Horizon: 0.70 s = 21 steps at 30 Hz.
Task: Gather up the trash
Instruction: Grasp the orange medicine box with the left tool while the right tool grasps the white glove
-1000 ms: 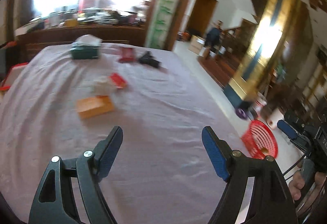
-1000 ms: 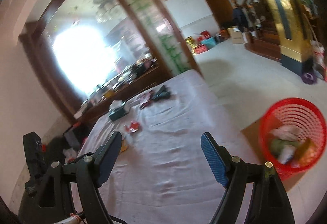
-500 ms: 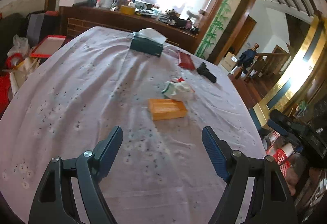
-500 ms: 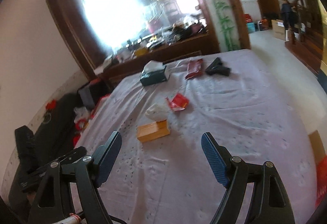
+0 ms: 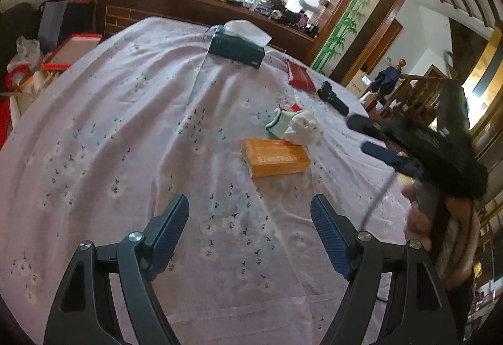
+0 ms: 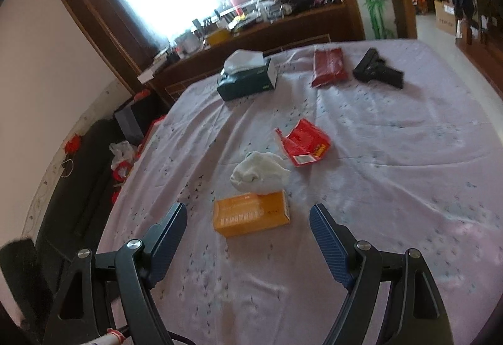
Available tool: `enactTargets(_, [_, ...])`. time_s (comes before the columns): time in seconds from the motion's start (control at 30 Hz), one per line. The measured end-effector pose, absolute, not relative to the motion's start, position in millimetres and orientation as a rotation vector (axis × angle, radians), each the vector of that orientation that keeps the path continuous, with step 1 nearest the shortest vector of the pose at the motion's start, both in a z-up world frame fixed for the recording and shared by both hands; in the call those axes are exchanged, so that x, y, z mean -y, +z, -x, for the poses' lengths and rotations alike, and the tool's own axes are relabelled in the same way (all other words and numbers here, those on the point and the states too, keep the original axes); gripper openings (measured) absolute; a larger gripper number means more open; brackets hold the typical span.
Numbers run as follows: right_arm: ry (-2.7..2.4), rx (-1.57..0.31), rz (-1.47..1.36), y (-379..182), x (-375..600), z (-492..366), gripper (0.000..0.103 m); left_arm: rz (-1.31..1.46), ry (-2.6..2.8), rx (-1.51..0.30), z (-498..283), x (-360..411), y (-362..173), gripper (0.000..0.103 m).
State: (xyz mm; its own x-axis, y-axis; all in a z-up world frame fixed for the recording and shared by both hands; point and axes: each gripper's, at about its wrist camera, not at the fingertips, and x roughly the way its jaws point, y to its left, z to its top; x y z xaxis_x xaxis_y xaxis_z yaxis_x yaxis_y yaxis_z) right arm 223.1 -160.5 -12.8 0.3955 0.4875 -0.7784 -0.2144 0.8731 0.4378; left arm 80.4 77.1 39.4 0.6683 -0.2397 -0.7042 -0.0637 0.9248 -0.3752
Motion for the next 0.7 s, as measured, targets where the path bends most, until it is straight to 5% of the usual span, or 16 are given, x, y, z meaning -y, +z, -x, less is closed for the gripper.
enactTargets(0.4, [0.431,-1.241,-0.346,-84,131,-292,0.082,0.385,-0.069,-0.881,-98,-86,27,0.078])
enactTargets(0.6, [0.440,-1.249,-0.317,-91,128,-285,0.039,0.342,-0.084,-0.900,-112,-80,26,0.078])
enactTargets(0.7, [0.469,-1.216,-0.383,-81,142,-276,0.030,0.294,-0.124,-0.915,-128,-69,26,0.078])
